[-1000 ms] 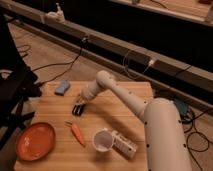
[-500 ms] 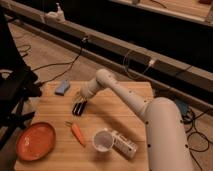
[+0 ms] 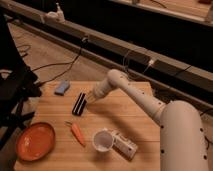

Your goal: Push the eraser across the table

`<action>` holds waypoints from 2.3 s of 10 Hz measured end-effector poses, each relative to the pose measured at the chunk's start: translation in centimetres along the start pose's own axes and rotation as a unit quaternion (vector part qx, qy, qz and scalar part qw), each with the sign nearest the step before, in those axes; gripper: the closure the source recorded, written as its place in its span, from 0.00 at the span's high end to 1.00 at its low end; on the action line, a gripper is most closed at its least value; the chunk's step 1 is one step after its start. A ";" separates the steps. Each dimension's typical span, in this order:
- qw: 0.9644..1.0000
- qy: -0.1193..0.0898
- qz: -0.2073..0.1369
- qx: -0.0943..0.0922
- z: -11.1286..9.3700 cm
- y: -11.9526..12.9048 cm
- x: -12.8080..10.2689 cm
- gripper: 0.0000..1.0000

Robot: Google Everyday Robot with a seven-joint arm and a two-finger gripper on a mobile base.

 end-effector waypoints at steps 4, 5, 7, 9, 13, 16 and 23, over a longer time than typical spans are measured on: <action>1.000 -0.005 0.002 -0.013 1.9 0.2 -1.2 0.00; 1.000 -0.010 -0.002 -0.017 2.7 0.0 -1.9 0.00; 0.999 -0.024 -0.017 -0.027 4.7 -0.3 -3.5 0.00; 0.998 -0.034 -0.025 -0.036 5.9 -0.4 -4.4 0.00; 0.998 -0.050 -0.039 -0.030 6.4 -1.6 -5.9 0.00; 0.994 -0.079 -0.060 -0.034 7.8 -1.8 -9.0 0.00; 0.996 -0.058 -0.067 -0.021 5.7 -1.9 -7.3 0.00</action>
